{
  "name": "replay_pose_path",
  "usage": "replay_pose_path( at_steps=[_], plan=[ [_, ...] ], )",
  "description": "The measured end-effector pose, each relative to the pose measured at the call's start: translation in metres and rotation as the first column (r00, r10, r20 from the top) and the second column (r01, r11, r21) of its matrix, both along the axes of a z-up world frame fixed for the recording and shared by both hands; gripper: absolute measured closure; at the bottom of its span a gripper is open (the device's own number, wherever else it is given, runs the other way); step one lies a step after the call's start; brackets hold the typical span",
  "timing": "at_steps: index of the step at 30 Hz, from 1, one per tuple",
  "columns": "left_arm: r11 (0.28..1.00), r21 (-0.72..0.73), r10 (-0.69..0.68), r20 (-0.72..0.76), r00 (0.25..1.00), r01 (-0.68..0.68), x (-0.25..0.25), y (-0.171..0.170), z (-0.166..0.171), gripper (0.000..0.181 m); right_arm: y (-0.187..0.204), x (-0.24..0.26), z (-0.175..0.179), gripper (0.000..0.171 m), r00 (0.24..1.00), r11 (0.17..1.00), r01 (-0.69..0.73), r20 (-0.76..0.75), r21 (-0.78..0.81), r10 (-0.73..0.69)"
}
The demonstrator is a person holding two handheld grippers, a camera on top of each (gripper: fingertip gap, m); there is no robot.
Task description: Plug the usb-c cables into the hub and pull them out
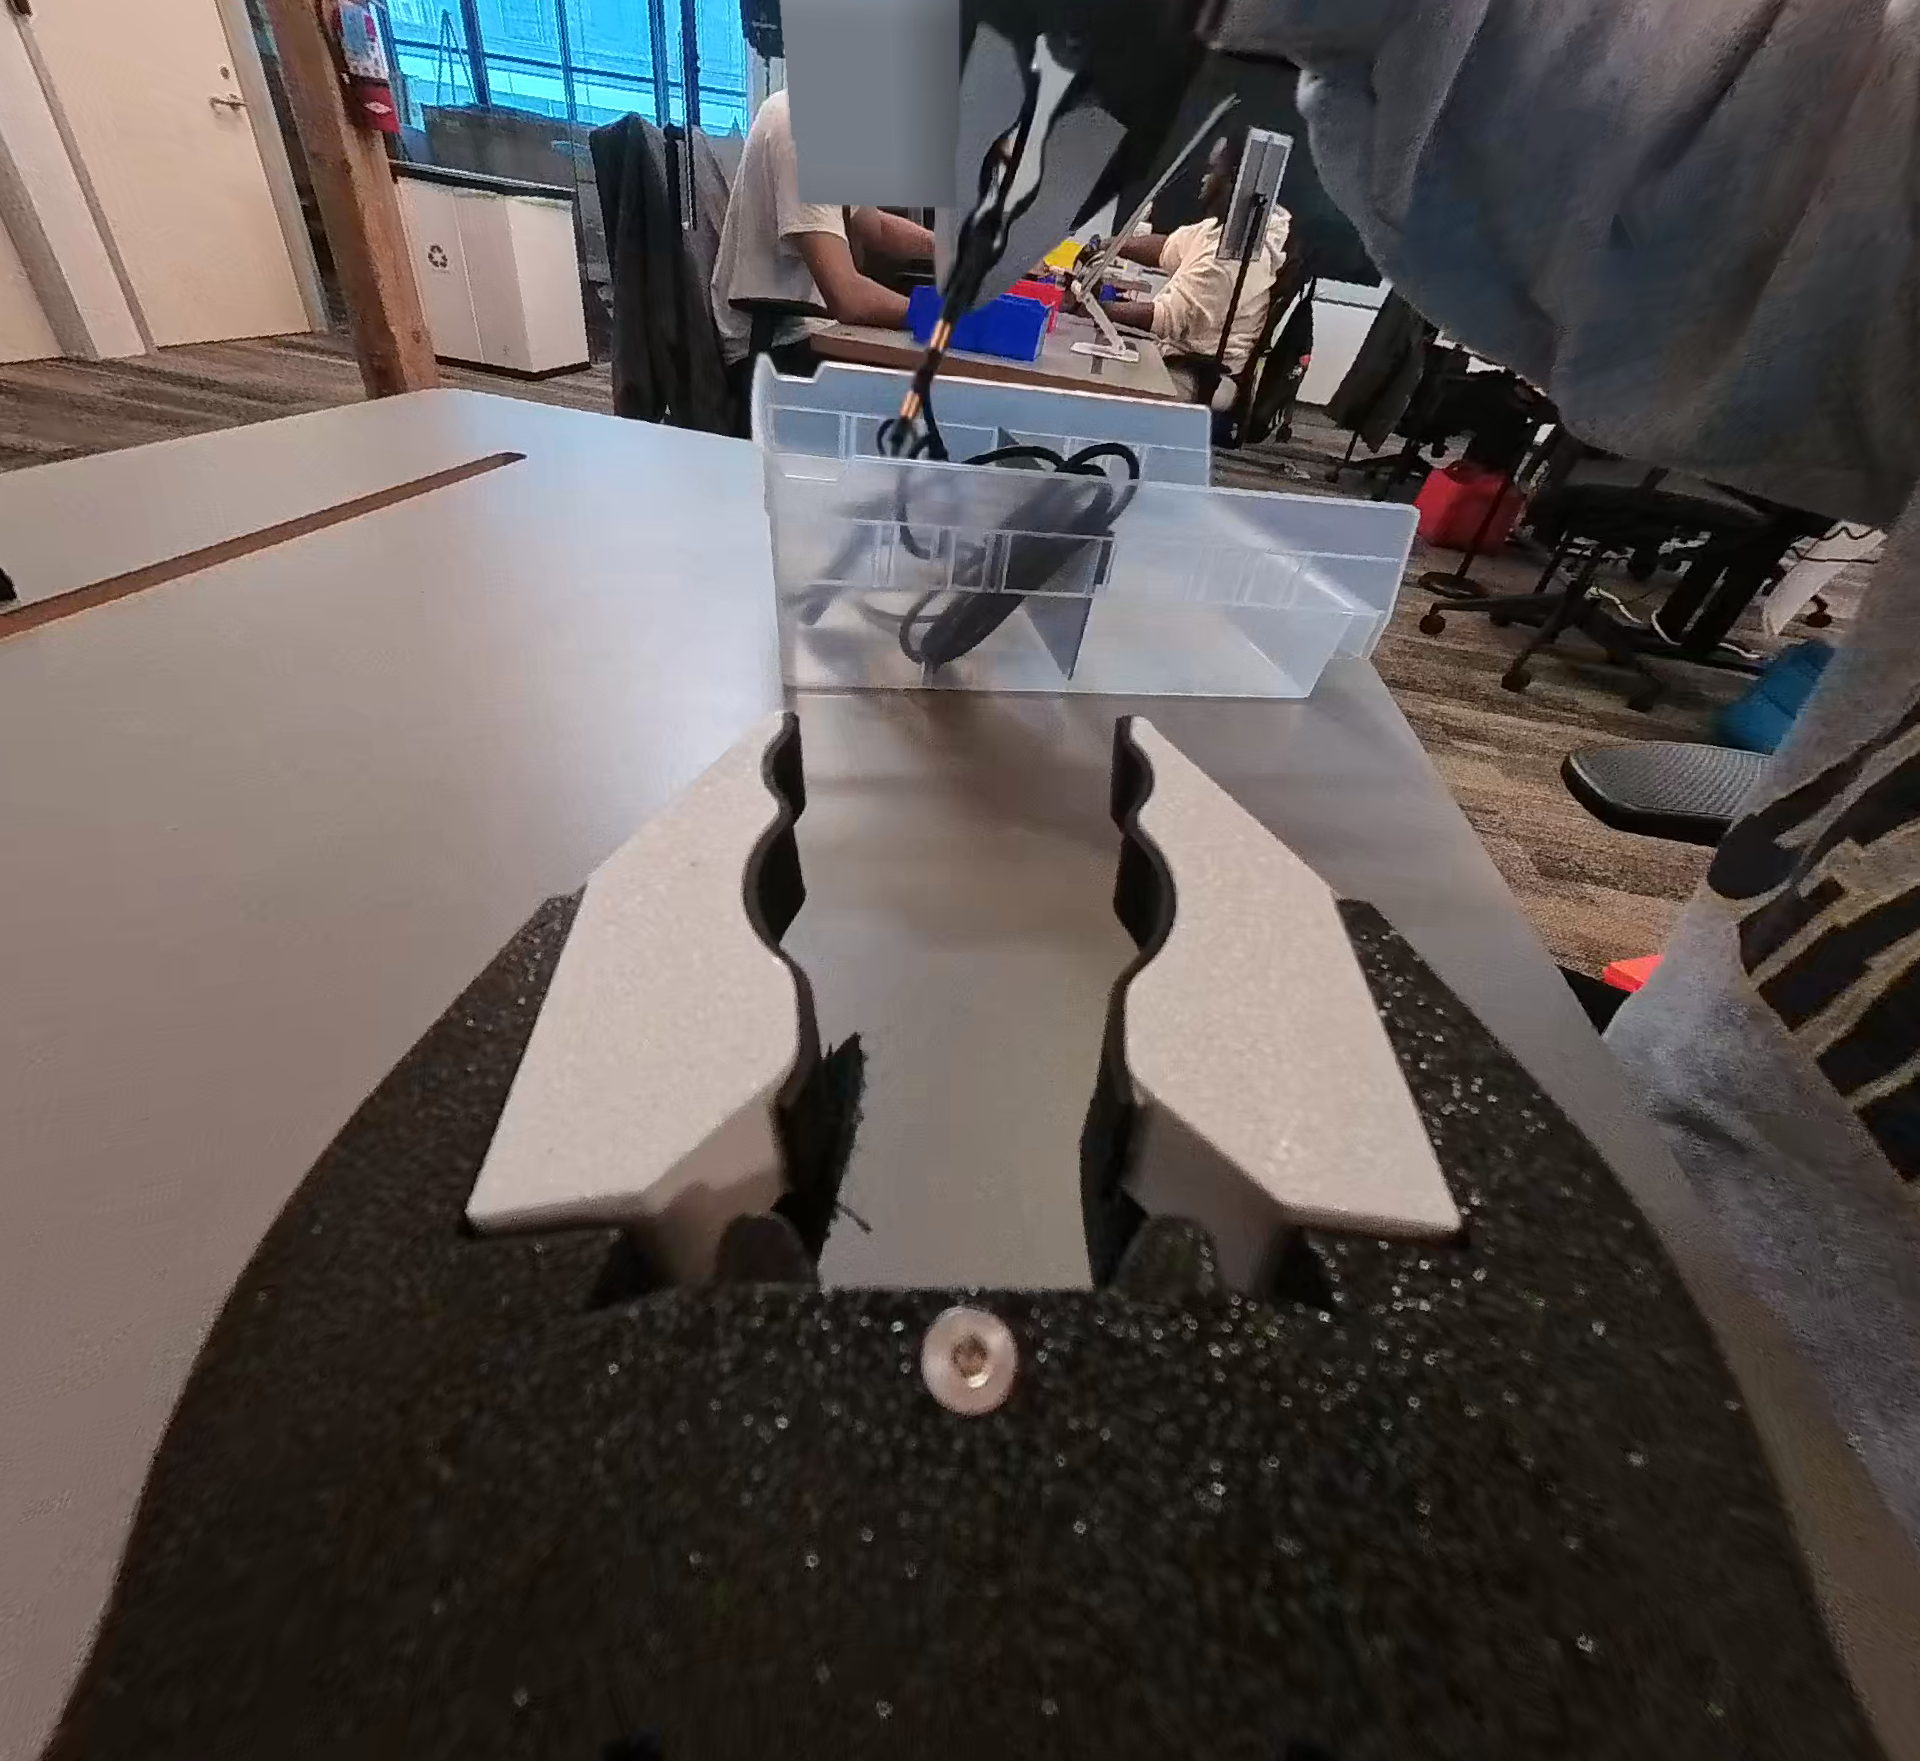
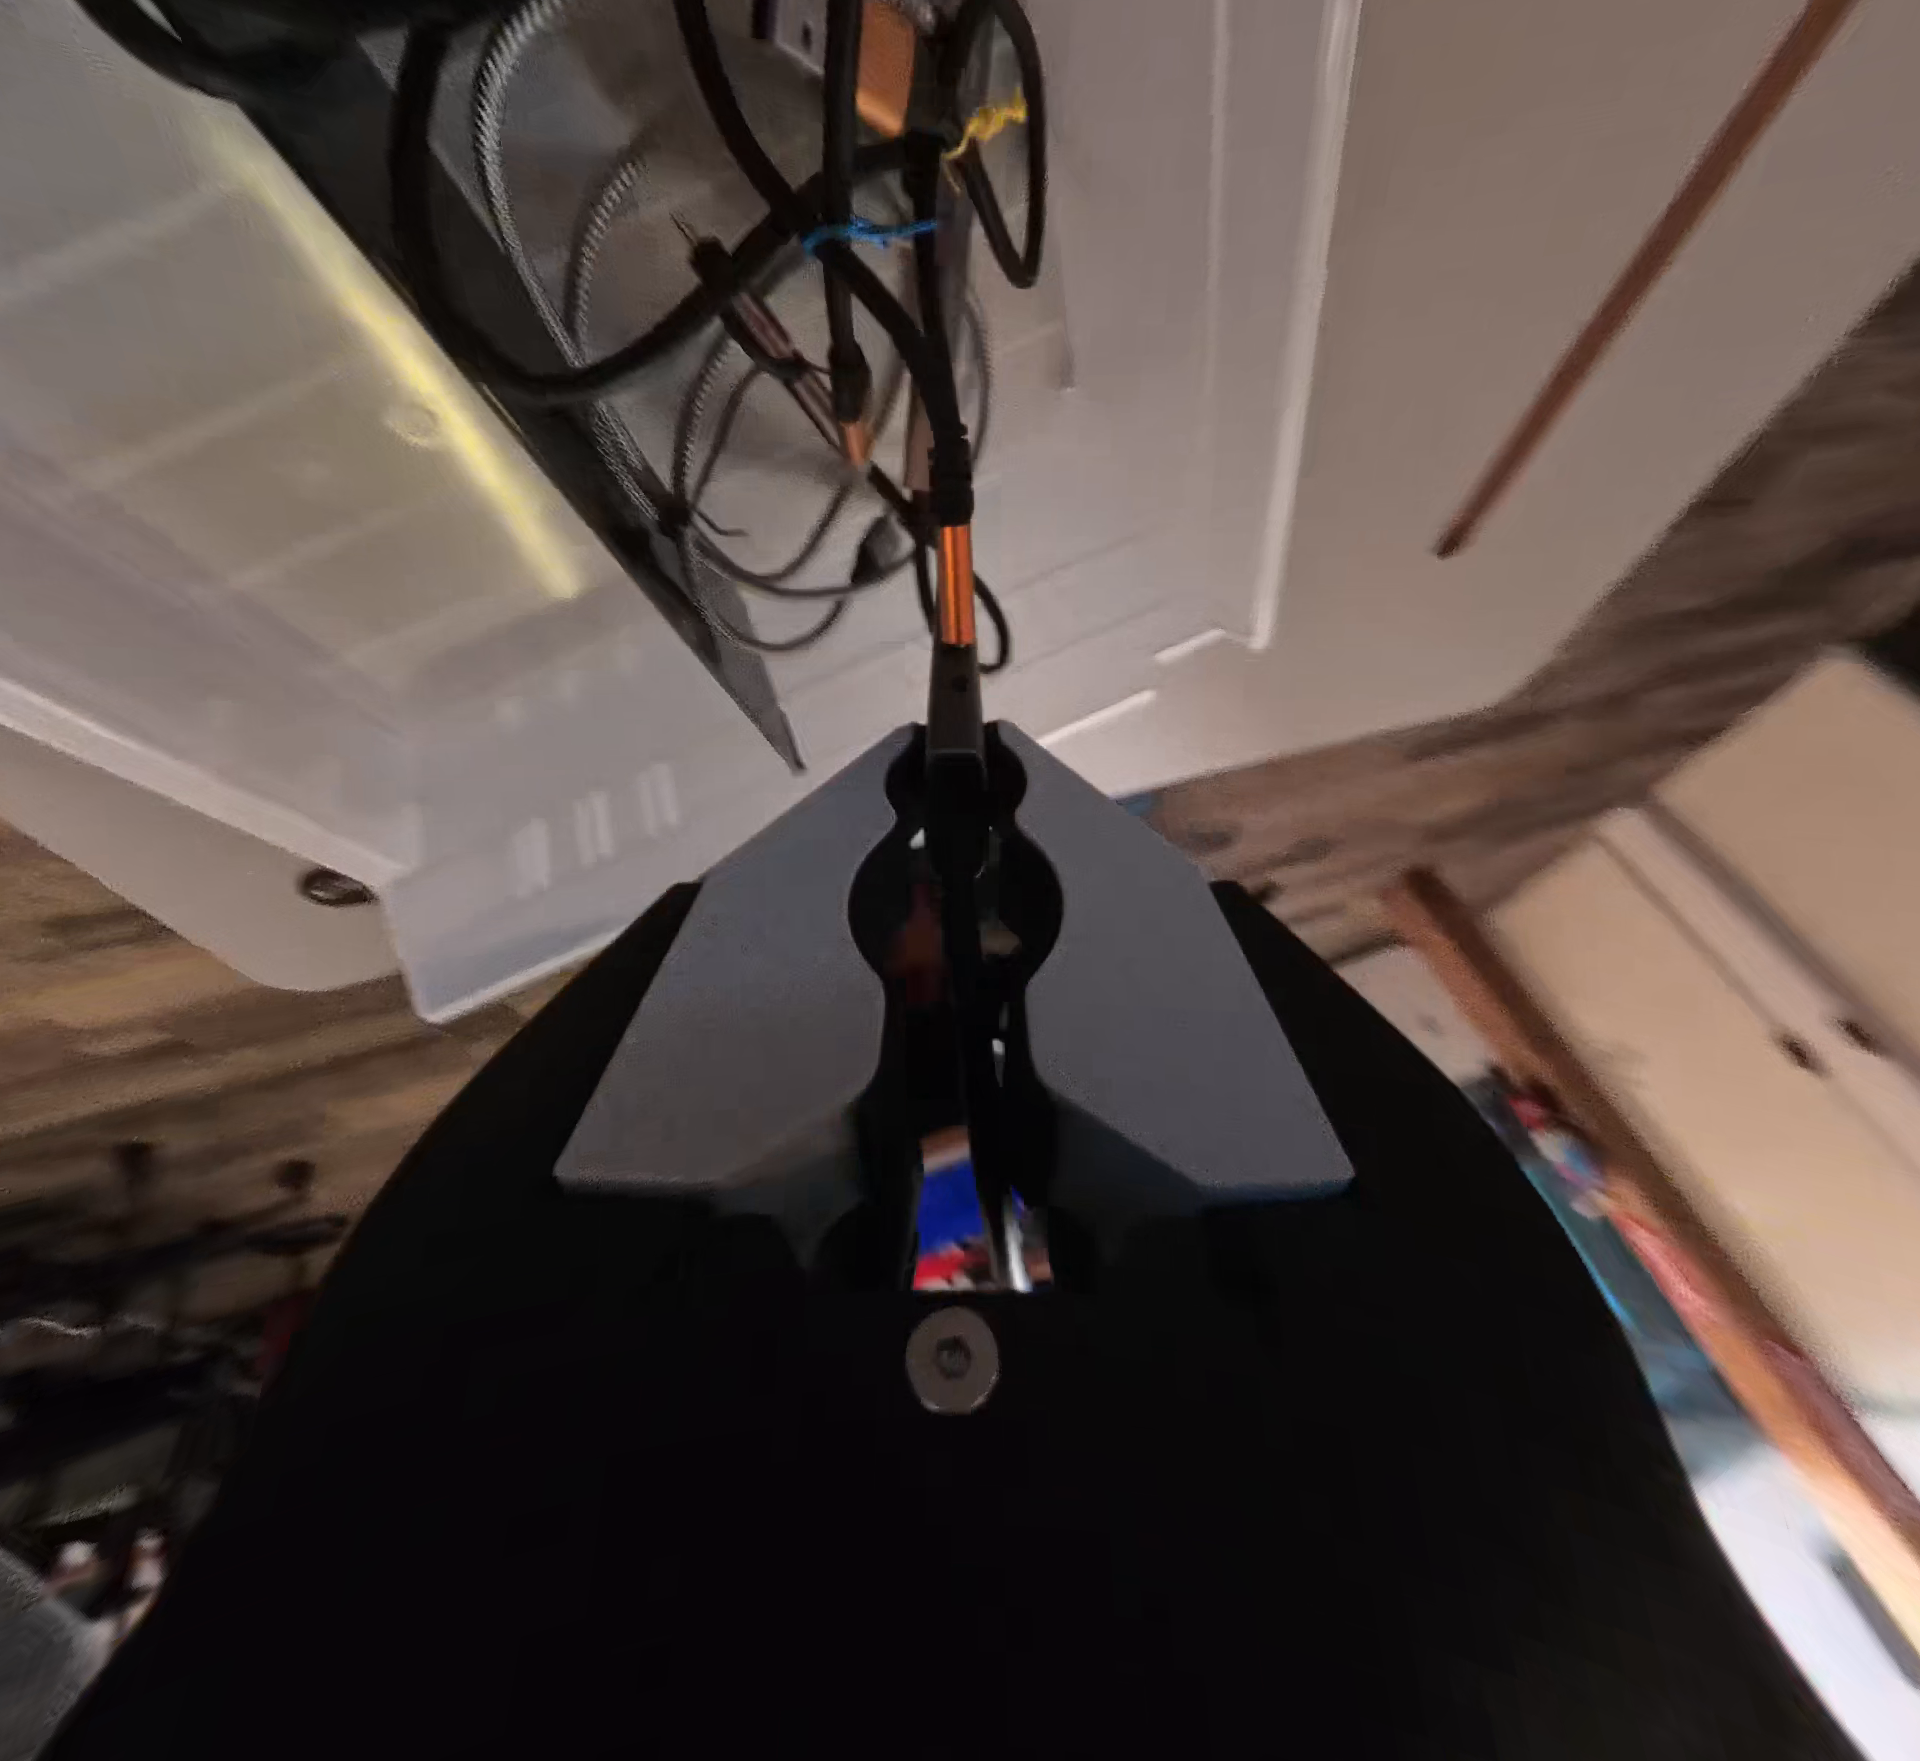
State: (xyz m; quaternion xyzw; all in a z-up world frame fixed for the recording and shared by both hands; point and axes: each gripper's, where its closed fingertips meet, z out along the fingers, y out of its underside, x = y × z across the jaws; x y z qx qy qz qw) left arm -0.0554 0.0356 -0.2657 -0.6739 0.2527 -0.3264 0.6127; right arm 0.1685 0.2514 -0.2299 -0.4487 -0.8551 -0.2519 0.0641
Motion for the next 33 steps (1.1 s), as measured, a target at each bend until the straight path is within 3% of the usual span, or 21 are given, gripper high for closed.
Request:
replay_pose_path(
  at_steps=[4,12,14,16,18,23,27,30,33],
  plan=[
    [1.000,-0.003,-0.004,0.000,1.000,0.004,0.001,0.000,-0.001,0.126,0.003,-0.005,-0.017,0.164,0.996,0.990,0.070,-0.038,-0.126,-0.075],
    [1.000,-0.006,0.002,-0.009,1.000,-0.002,0.002,0.001,-0.003,0.127,0.020,-0.019,-0.043,0.160,0.992,0.984,0.119,0.055,-0.136,-0.112],
    [1.000,-0.002,0.011,-0.006,1.000,-0.011,0.001,0.002,-0.002,0.127,0.023,-0.019,-0.046,0.153,0.984,0.979,0.168,0.080,-0.117,-0.159],
    [1.000,-0.001,0.031,-0.006,1.000,-0.031,-0.002,0.004,-0.003,0.126,0.028,-0.014,-0.045,0.130,0.970,0.973,0.222,0.115,-0.061,-0.214],
    [0.999,0.002,0.047,-0.007,0.999,-0.047,-0.003,0.005,-0.002,0.124,0.038,-0.007,-0.034,0.119,0.965,0.973,0.227,0.128,0.036,-0.229],
    [0.999,0.001,0.051,-0.016,0.999,-0.051,-0.003,0.006,-0.004,0.124,0.032,-0.019,0.001,0.113,0.978,0.976,0.194,-0.095,0.094,-0.185],
    [0.999,0.000,0.052,-0.020,0.998,-0.052,-0.003,0.007,-0.004,0.124,0.012,-0.023,0.033,0.112,0.943,0.984,0.165,-0.303,0.071,-0.136],
    [0.998,0.004,0.059,-0.020,0.998,-0.059,-0.004,0.008,-0.004,0.125,-0.011,-0.011,0.040,0.113,0.874,0.967,0.240,-0.415,-0.085,-0.253],
    [0.998,0.004,0.061,-0.015,0.998,-0.061,-0.005,0.008,-0.004,0.125,-0.029,0.022,0.030,0.114,0.808,0.897,0.357,-0.397,-0.260,-0.436]
  ],
)
